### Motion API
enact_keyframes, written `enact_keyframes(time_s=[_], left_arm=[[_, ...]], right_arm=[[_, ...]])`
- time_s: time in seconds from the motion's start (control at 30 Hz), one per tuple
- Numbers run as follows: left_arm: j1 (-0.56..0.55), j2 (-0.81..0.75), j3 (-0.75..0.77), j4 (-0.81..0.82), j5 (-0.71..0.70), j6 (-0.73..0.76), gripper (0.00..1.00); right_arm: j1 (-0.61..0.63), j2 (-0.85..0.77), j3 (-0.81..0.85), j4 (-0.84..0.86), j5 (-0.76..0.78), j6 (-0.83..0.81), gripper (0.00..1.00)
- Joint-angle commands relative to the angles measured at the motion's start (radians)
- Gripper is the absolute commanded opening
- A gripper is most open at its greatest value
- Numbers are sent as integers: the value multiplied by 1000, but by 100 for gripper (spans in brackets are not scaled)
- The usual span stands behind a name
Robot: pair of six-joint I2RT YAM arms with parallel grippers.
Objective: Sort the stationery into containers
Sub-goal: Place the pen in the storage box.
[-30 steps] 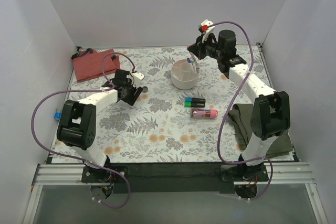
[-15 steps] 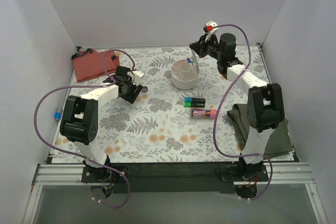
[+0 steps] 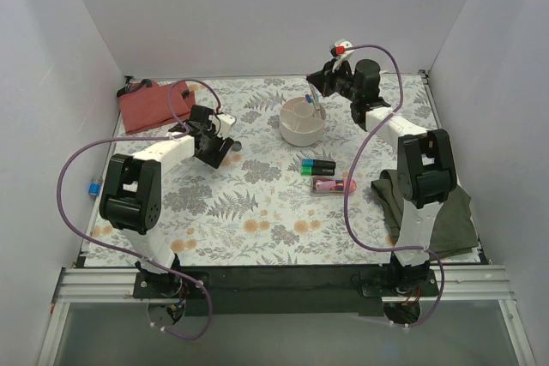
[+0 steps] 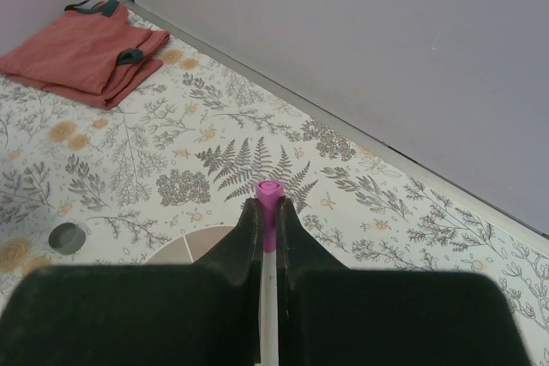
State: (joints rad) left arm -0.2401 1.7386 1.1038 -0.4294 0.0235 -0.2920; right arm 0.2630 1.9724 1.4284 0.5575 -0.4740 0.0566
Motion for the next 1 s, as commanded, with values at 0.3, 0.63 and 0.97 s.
enact_keyframes(time_s=[0.3, 0.63, 0.97], left_arm=[[4, -8, 28, -3, -8, -6, 59], [5, -11, 31, 11, 0, -16, 59], [5, -34, 37, 58, 21, -24, 59]], right_arm=[[-2, -1, -63, 99, 6, -9, 1], [-2, -30, -100, 97, 20, -23, 25], [-14, -194, -129, -39, 54, -90, 41]])
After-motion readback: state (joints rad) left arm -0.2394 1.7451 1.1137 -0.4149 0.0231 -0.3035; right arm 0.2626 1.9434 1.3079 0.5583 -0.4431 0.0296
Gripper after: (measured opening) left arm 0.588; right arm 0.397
